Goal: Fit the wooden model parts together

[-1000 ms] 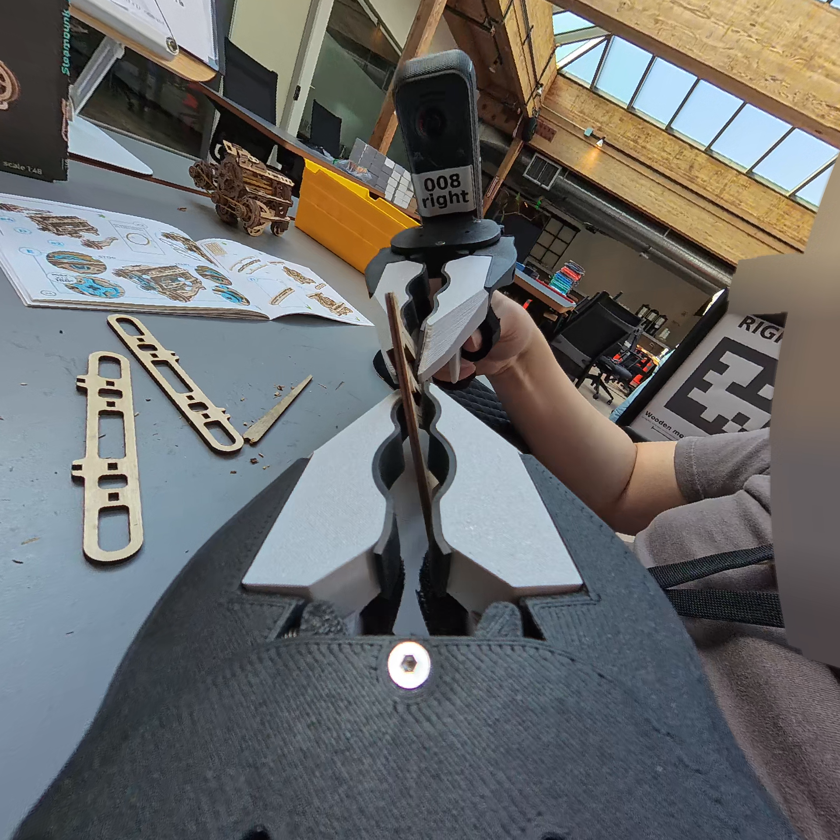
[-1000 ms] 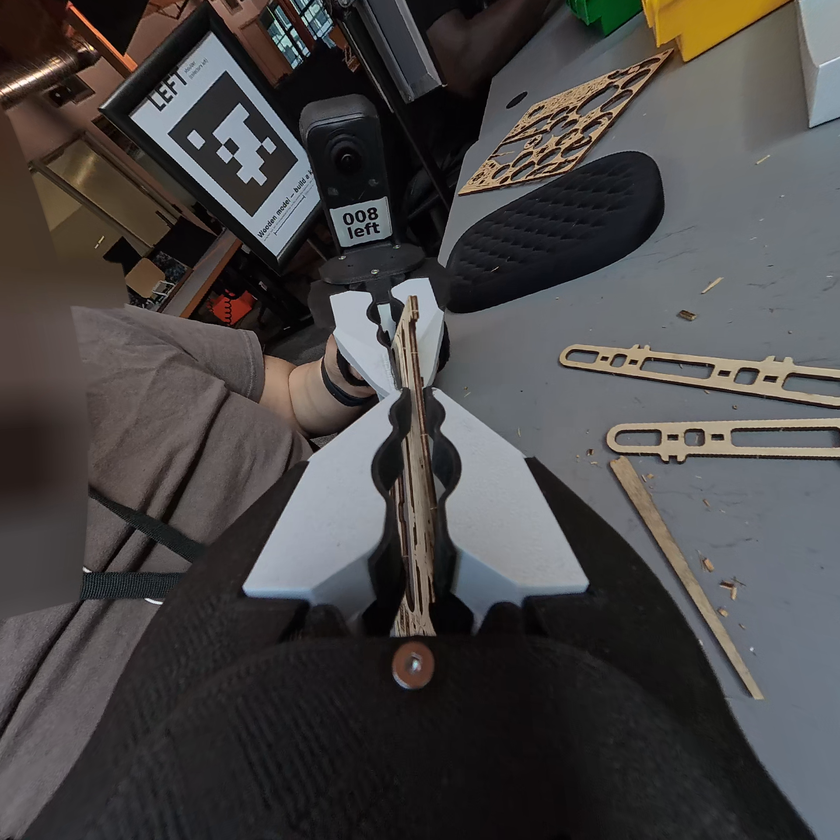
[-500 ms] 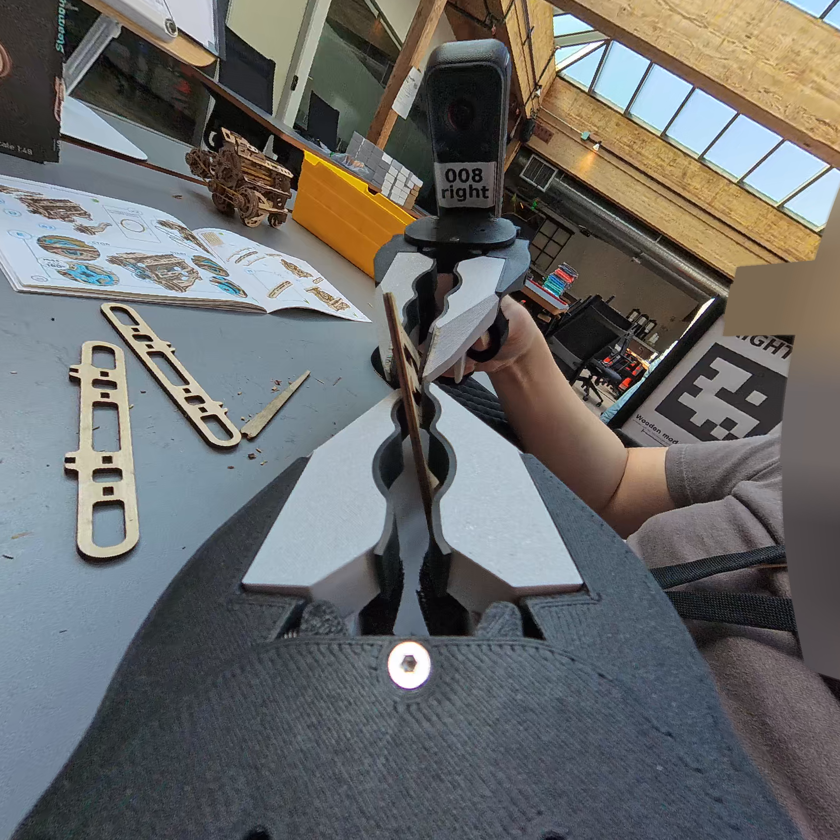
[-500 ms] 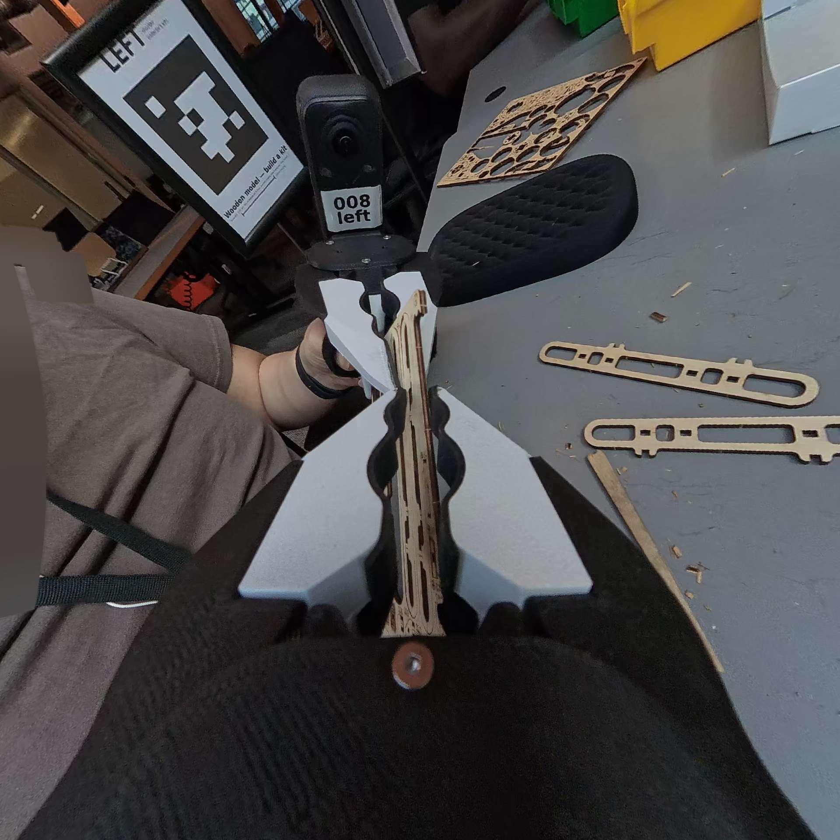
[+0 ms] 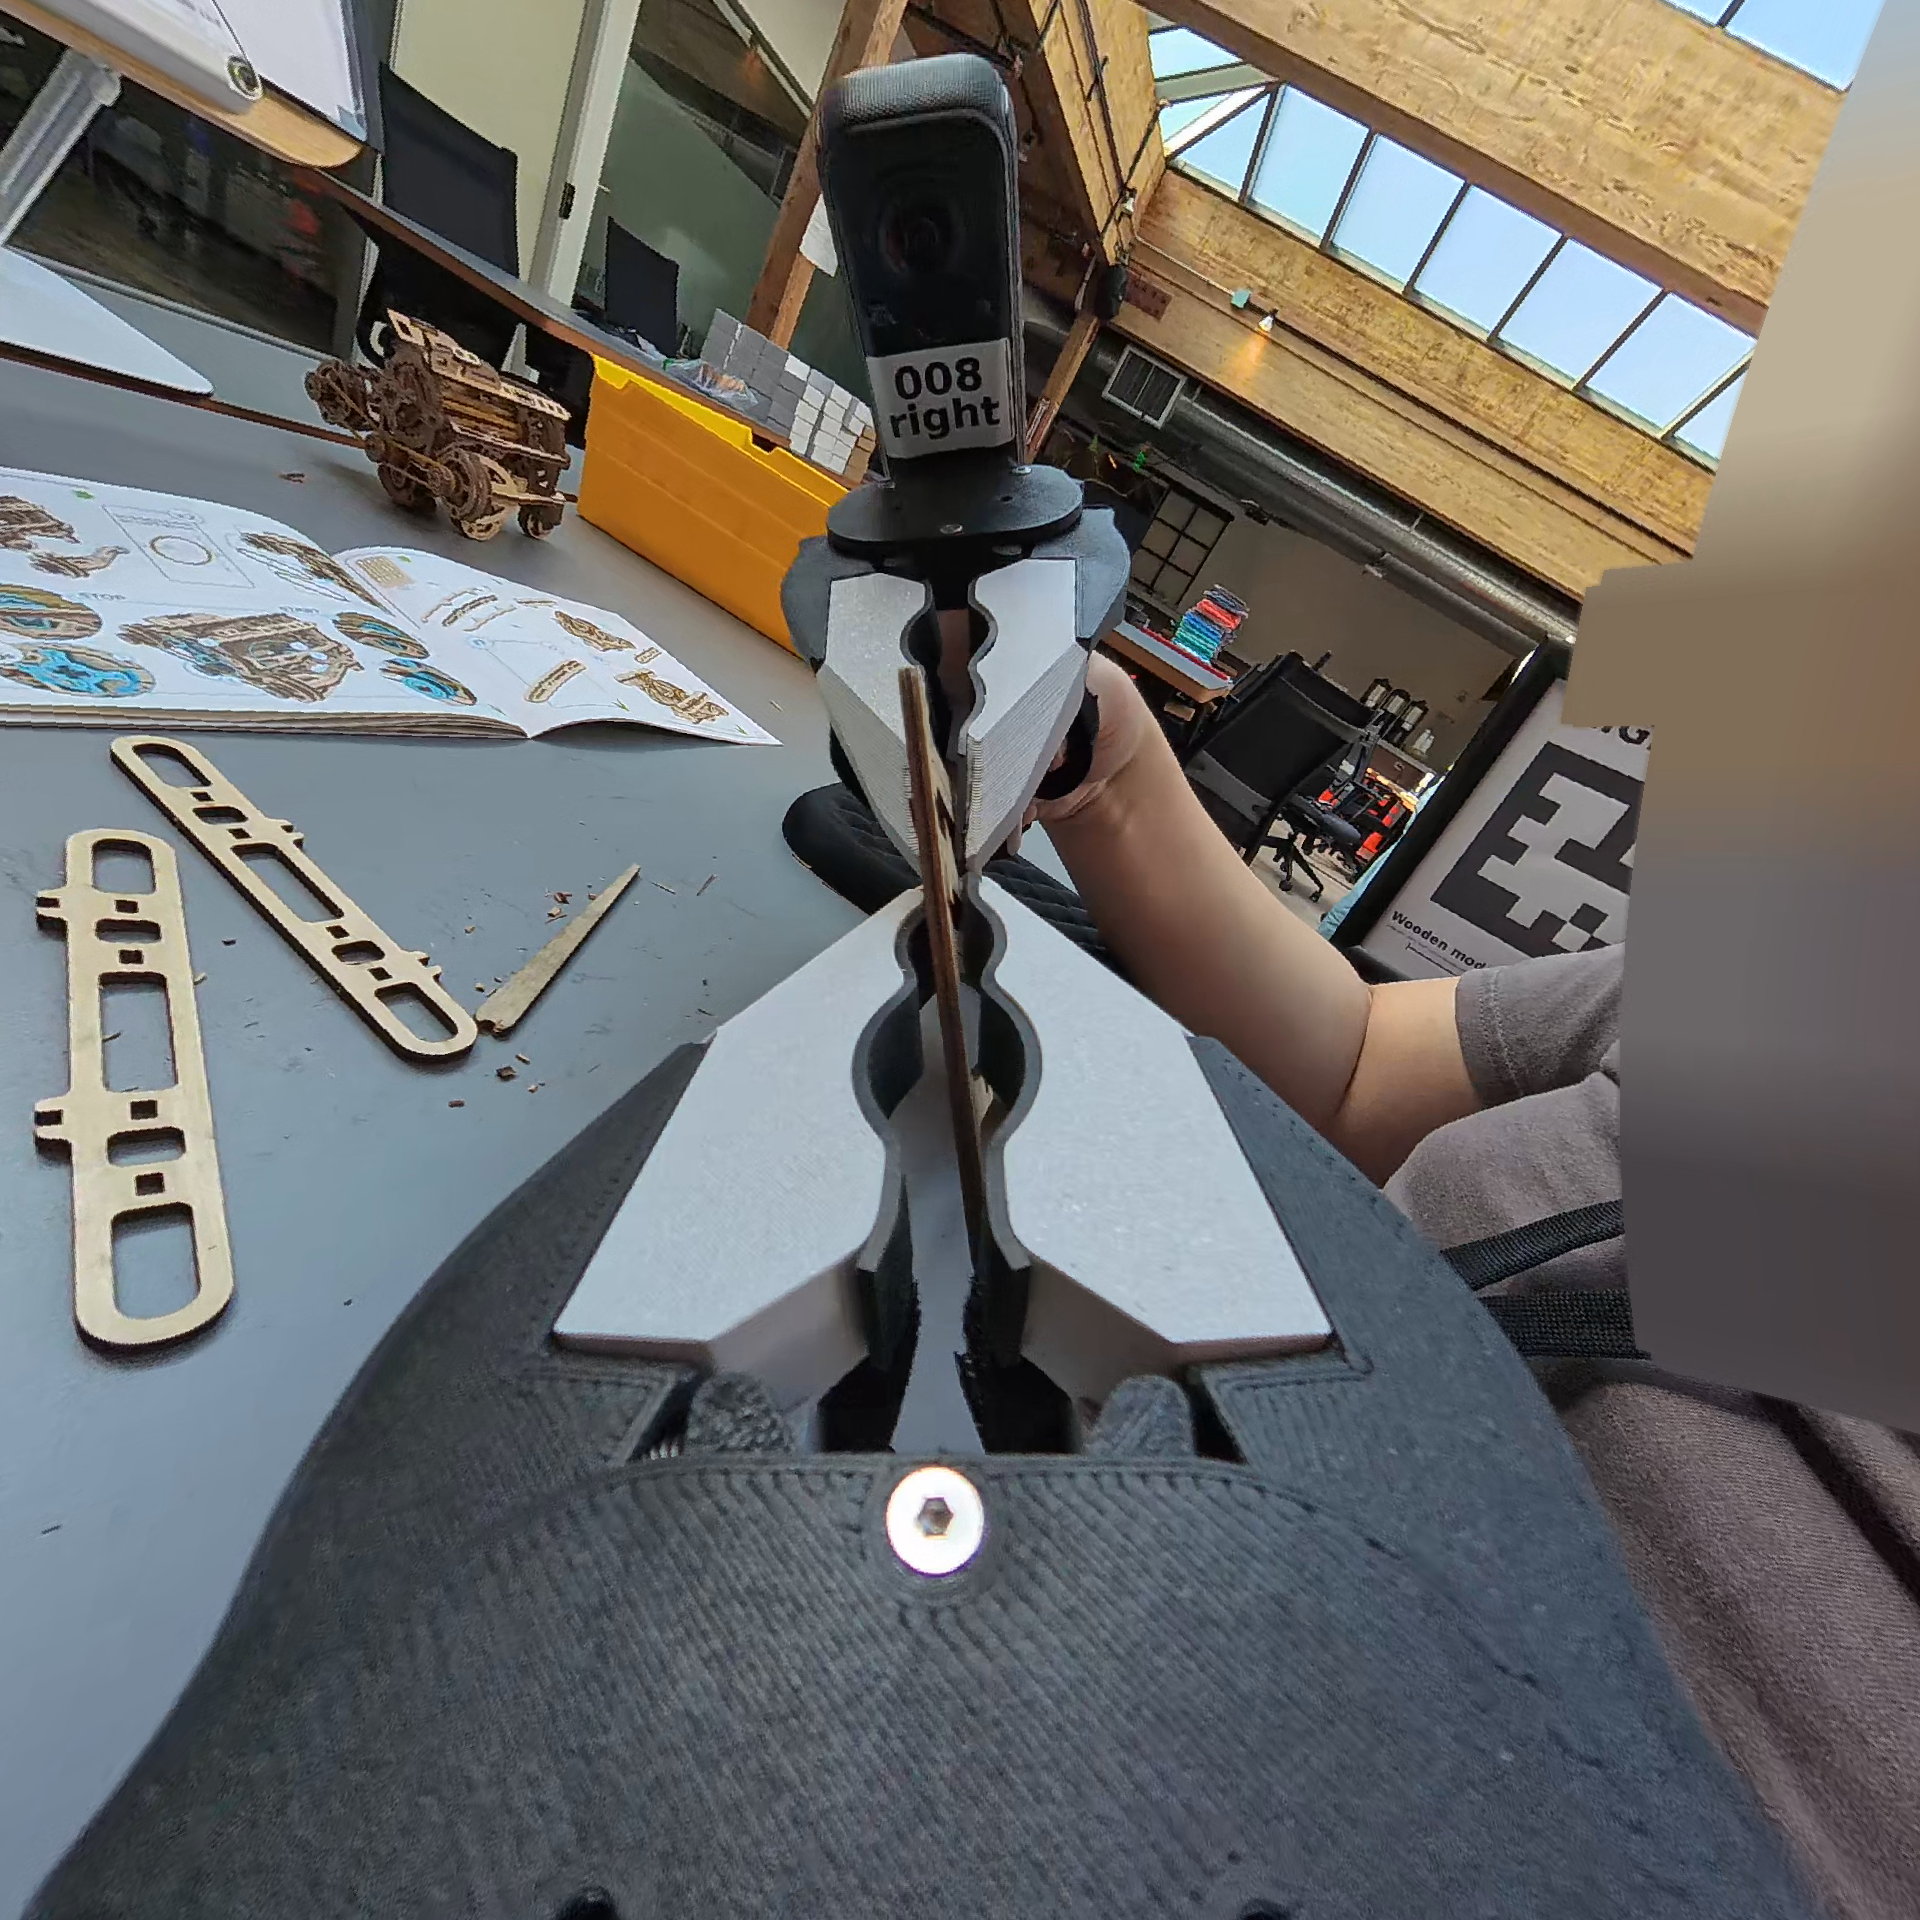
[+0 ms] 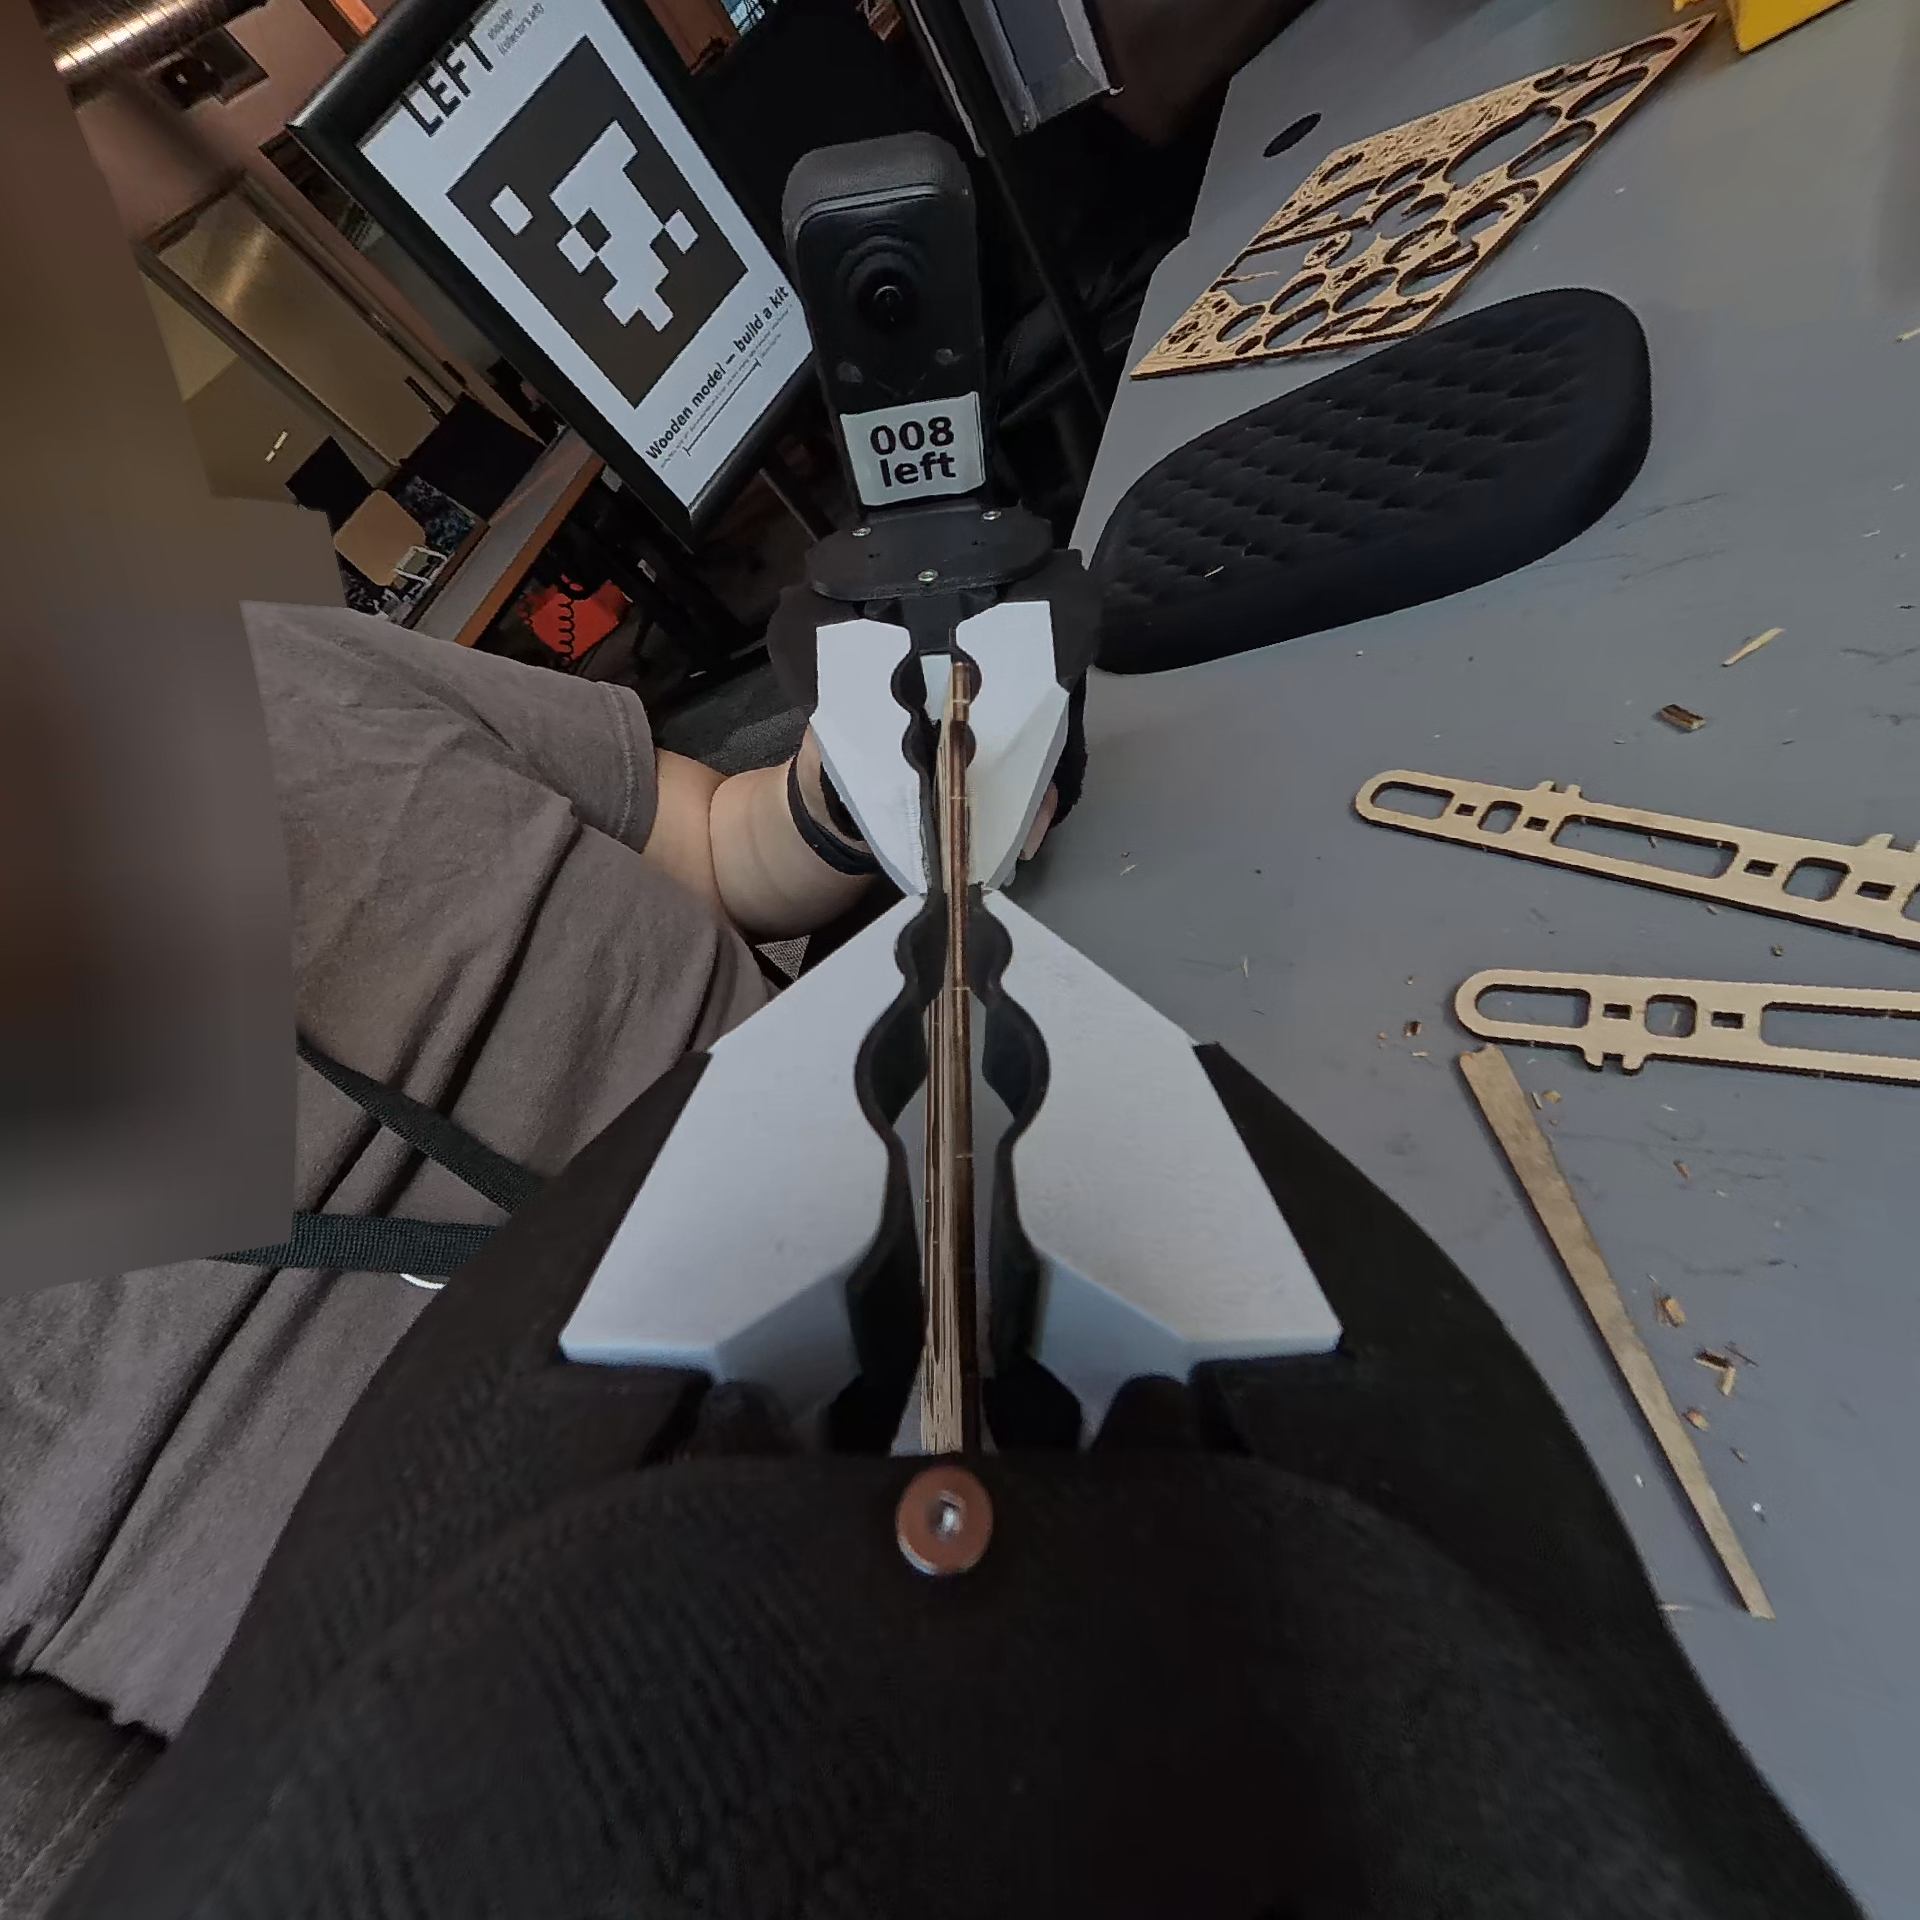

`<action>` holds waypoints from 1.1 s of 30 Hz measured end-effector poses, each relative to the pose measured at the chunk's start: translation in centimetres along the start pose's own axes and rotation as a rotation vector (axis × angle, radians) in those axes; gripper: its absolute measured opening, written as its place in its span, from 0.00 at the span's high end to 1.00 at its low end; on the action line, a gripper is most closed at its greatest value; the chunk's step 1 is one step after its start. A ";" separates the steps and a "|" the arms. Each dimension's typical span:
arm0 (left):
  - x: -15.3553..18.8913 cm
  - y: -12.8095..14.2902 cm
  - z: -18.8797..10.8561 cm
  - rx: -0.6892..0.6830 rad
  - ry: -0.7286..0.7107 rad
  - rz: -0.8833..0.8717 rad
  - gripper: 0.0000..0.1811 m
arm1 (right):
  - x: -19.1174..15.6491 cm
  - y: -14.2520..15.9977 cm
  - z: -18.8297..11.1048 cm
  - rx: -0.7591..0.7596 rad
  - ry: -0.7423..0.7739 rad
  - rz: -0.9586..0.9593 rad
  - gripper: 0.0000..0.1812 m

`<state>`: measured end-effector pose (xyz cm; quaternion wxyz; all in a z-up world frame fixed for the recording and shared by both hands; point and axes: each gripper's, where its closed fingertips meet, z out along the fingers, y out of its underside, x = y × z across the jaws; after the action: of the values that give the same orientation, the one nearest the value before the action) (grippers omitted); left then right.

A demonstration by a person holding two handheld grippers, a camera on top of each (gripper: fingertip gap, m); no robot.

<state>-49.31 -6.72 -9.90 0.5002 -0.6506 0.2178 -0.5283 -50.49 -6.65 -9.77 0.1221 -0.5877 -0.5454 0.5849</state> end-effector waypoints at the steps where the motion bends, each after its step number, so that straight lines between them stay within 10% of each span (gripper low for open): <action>1: 0.0 0.0 0.0 0.000 0.004 -0.005 1.00 | 0.0 0.0 0.0 -0.001 0.001 0.001 1.00; 33: -0.2 0.2 0.5 0.000 -0.021 -0.020 1.00 | 0.2 -0.3 0.1 0.048 0.008 -0.030 0.99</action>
<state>-48.89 -6.45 -10.10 0.4973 -0.6581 0.2060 -0.5265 -50.79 -6.41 -9.67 0.1472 -0.5787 -0.5396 0.5935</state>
